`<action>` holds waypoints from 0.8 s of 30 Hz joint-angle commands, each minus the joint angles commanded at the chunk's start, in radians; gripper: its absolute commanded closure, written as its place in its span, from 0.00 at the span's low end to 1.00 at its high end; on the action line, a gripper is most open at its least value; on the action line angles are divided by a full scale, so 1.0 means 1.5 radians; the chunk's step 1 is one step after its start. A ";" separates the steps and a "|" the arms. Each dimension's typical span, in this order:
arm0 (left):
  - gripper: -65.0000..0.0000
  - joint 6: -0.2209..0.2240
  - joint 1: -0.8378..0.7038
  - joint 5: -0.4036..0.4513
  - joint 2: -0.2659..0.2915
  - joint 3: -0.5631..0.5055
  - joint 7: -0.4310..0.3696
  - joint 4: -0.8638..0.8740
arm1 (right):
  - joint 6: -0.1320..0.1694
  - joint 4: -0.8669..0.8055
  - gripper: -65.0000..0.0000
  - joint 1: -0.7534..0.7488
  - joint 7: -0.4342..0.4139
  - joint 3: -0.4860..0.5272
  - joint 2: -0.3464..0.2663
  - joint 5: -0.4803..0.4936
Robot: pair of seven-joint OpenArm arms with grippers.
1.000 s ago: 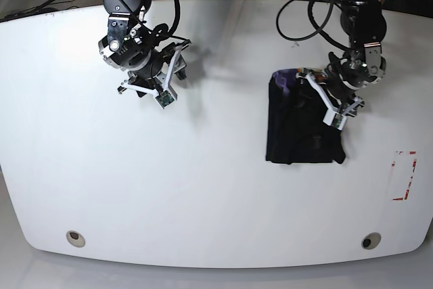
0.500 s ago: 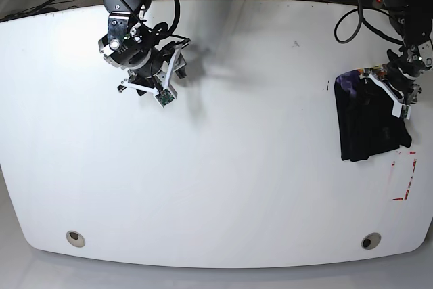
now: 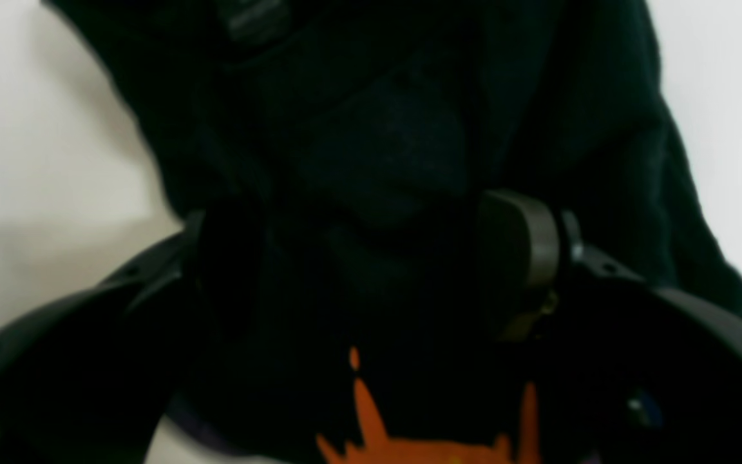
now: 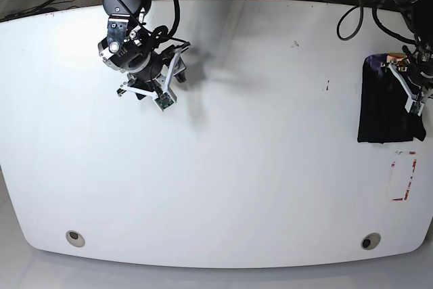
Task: Fold the T-shirt properly
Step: 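Drag the folded shirt with the left gripper toward the red-taped square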
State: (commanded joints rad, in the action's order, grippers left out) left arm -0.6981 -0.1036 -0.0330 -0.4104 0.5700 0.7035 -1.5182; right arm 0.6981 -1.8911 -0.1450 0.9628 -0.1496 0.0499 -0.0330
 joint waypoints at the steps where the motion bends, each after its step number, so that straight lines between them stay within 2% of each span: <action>1: 0.28 0.000 0.000 0.000 0.006 0.003 0.004 -0.016 | 0.000 0.000 0.55 0.000 0.000 0.000 0.000 0.000; 6: 0.28 0.000 0.001 0.002 0.042 0.012 0.004 -0.053 | 0.000 0.001 0.55 0.002 0.000 0.000 0.000 0.002; 11: 0.28 0.000 0.035 0.005 0.054 0.015 0.002 0.028 | 0.000 0.001 0.55 0.003 0.000 0.000 0.000 0.002; 13: 0.28 0.000 0.045 0.005 0.037 0.016 -0.012 0.103 | 0.000 0.000 0.55 0.003 0.000 0.000 0.000 0.002; 18: 0.28 0.000 0.050 0.005 -0.008 0.016 -0.092 0.261 | 0.000 -0.001 0.55 0.002 0.000 0.000 0.000 0.002; 24: 0.28 0.000 0.045 0.001 -0.065 0.029 -0.106 0.301 | 0.000 -0.002 0.55 0.002 0.000 0.000 0.000 0.002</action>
State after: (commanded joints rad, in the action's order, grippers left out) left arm -0.6981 -0.0361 -0.0315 -0.5086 0.6130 0.5439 -1.0671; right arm 0.6981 -1.8942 -0.1419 0.9628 -0.1496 0.0499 -0.0299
